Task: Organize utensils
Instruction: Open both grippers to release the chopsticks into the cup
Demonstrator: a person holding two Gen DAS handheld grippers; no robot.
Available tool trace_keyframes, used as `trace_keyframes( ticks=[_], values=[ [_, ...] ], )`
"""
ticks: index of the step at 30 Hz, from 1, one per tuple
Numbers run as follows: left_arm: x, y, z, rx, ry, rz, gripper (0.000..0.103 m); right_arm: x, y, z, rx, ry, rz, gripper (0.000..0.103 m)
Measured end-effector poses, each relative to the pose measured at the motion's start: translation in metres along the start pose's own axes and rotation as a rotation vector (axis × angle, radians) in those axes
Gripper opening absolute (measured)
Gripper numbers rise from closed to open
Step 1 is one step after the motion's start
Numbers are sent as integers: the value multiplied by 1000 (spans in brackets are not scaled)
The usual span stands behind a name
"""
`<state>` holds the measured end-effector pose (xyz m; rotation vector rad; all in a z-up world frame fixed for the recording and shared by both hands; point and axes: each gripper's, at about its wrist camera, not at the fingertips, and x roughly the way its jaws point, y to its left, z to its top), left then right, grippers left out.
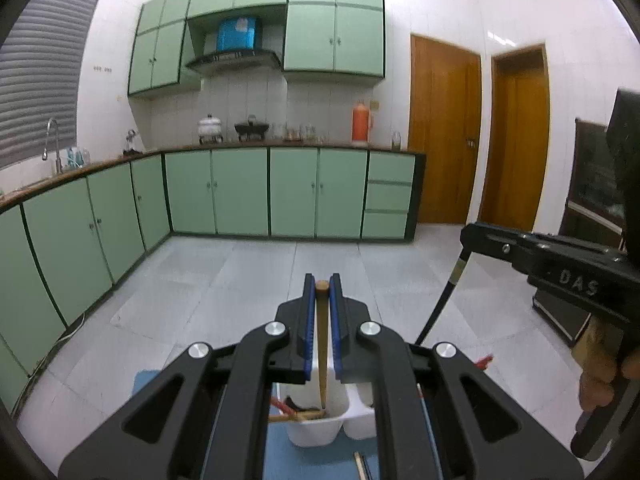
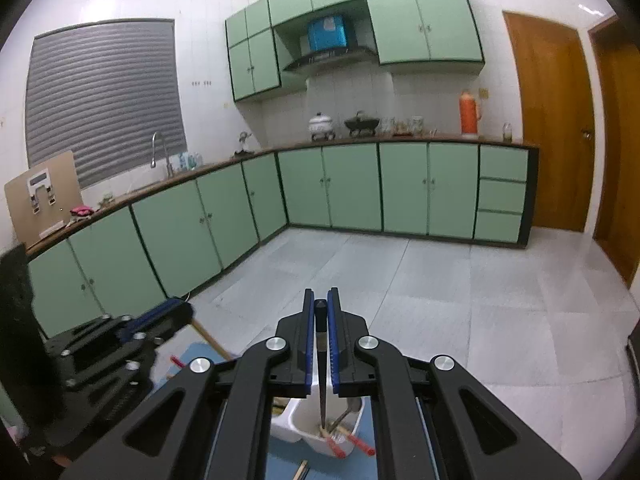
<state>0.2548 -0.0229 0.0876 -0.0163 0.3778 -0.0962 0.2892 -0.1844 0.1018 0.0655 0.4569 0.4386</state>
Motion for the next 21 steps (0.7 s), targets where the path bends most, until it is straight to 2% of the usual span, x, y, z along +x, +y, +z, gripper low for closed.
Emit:
trace_keyframes(
  ticks=[3, 7, 10, 14, 16, 18, 21],
  values=[
    [10, 5, -11, -2, 47, -5, 8, 5, 0, -13, 0, 33, 4, 7],
    [7, 12, -18, -1, 50, -2, 10, -2, -7, -24, 20, 30, 1, 14],
    [3, 16, -16, -13, 44, -5, 17, -13, -10, -24, 29, 10, -7, 29],
    [-15, 16, -9, -11, -5, -10, 40, -32, -13, -22, 42, -26, -9, 43],
    [-26, 16, -8, -12, -25, -16, 44, -46, -14, -22, 52, -50, -13, 51],
    [-35, 15, -9, -15, -40, -17, 57, -61, -13, -26, 53, -79, -17, 61],
    [-58, 19, -17, -26, -77, -4, 72, -78, -10, -34, 55, -102, -25, 71]
  ],
)
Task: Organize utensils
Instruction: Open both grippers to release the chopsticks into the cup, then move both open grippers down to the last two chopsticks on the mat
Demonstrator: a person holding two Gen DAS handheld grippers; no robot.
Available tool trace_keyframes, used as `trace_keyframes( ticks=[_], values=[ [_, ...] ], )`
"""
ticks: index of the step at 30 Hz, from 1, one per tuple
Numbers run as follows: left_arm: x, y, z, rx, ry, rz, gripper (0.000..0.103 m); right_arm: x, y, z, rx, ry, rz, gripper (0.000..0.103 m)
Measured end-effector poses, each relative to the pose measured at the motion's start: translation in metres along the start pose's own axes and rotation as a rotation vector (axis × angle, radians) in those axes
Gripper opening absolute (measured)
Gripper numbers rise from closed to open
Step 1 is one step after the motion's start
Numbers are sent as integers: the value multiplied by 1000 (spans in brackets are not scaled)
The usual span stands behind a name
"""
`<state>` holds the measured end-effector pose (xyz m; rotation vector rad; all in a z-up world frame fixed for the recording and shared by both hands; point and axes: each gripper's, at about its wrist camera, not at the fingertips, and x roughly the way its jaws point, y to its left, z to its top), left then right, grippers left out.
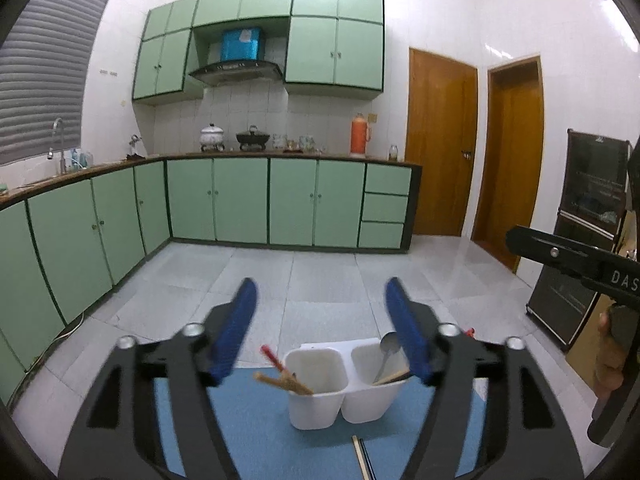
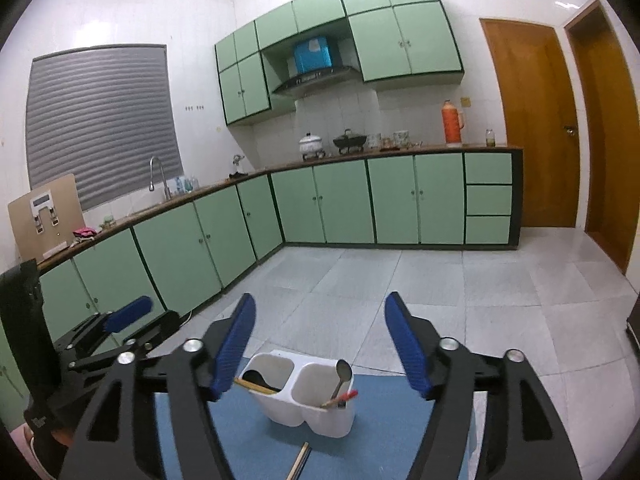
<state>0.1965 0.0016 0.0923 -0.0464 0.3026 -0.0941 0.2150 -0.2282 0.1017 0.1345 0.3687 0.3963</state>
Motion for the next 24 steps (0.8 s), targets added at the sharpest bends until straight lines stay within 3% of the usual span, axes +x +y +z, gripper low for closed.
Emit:
trace_keyframes(
  ticks=[8, 15, 24],
  values=[
    [-48, 5, -33, -27, -9, 20, 89, -47, 4, -49, 56, -46, -40, 97],
    [-79, 12, -64, -49, 47, 24, 95, -70, 13, -90, 59, -14, -61, 97],
    [-100, 12, -92, -29, 102, 41, 95, -79, 26, -127, 79, 33, -67, 97]
  ],
)
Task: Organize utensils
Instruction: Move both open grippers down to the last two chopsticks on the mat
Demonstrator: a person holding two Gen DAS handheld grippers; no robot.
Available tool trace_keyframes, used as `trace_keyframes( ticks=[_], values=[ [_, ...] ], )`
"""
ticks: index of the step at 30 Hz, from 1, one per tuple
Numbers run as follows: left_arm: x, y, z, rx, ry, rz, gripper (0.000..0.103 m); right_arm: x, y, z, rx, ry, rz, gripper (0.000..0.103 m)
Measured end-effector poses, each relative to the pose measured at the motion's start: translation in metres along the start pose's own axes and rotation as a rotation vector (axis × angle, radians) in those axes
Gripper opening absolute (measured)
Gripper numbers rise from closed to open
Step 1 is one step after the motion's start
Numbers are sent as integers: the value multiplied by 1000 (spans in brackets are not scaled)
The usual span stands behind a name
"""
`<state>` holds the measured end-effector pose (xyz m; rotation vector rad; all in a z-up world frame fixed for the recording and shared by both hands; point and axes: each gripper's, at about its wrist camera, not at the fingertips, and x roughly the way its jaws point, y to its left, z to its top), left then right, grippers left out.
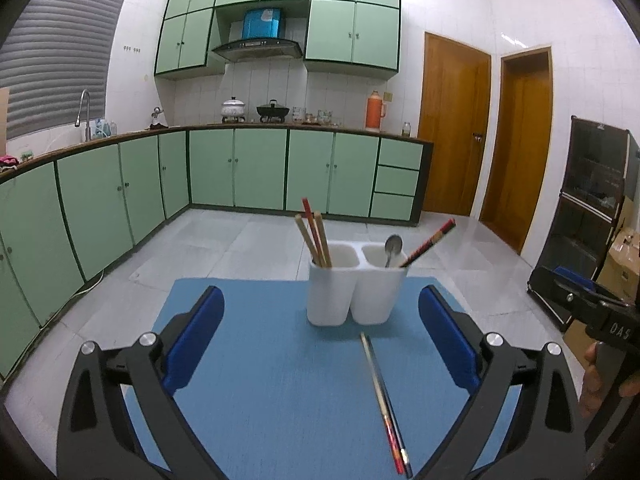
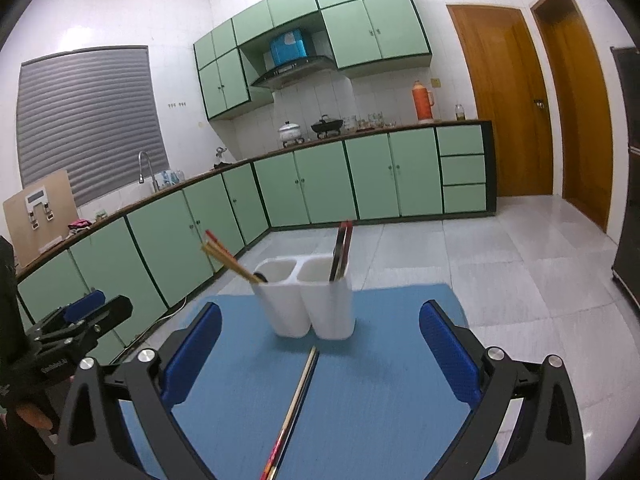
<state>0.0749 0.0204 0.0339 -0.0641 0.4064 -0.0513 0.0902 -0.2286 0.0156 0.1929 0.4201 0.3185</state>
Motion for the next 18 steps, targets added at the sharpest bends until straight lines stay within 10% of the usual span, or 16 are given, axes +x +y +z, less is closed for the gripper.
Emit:
trace_keyframes(
  ticks=[14, 18],
  values=[
    [23, 22, -63, 21, 161, 62, 95, 39, 16, -76, 18, 203, -14, 96],
    [32, 33, -84, 9, 221, 75, 95, 56, 24, -99, -4, 282, -25, 80]
  ],
)
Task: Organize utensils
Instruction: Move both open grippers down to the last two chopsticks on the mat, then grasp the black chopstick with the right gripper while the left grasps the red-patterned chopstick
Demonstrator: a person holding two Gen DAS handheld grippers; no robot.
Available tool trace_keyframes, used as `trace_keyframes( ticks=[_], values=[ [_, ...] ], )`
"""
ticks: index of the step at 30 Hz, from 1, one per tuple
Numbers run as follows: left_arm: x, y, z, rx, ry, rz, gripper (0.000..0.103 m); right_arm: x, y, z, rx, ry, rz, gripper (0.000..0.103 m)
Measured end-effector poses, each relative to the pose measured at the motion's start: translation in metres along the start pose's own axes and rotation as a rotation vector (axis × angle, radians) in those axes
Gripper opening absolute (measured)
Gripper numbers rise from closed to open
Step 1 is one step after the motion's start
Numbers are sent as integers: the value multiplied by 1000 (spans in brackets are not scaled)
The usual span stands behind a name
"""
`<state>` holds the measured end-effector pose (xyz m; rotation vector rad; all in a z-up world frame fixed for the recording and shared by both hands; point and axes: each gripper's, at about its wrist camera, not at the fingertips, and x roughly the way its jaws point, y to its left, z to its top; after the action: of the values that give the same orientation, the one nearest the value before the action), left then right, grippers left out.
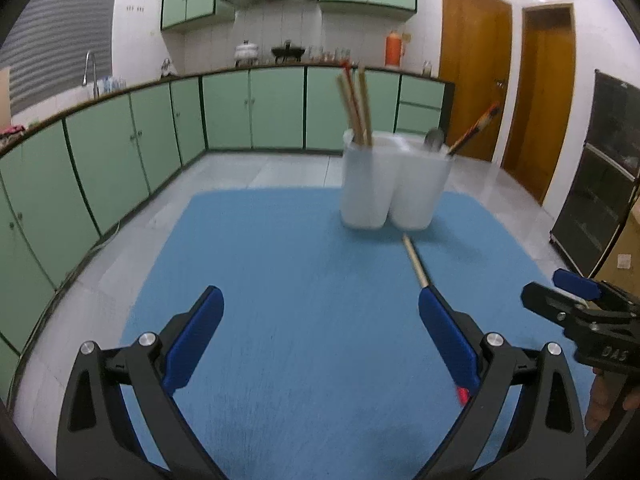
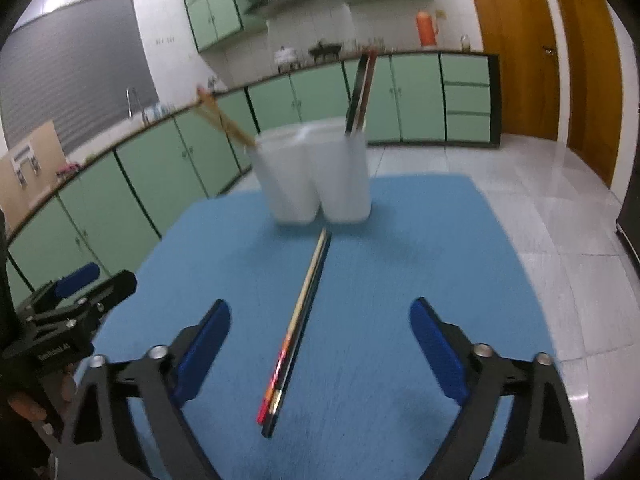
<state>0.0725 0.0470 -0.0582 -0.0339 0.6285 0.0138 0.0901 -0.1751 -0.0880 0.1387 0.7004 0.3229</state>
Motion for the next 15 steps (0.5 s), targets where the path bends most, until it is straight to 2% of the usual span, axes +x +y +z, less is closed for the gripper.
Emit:
trace_keyframes(
  ticks=[4, 6, 8, 10, 12, 15],
  values=[
    [8, 4, -11, 1, 31, 7, 95, 22, 6, -14, -18, 86, -8, 63],
    [10, 6, -15, 0, 41, 7, 95, 33, 11, -20, -32, 131, -17, 48],
    [12, 6, -15, -1, 47, 7, 95, 41, 13, -25, -45, 166, -15, 41],
    [14, 6, -15, 2, 50, 6, 95, 46, 15, -28, -47, 181, -15, 38],
    [15, 5, -16, 6, 51, 8, 95, 51, 15, -30, -48, 195, -12, 32],
    [16, 4, -16, 4, 53, 7, 95, 56, 17, -32, -50, 212, -6, 29]
  ],
)
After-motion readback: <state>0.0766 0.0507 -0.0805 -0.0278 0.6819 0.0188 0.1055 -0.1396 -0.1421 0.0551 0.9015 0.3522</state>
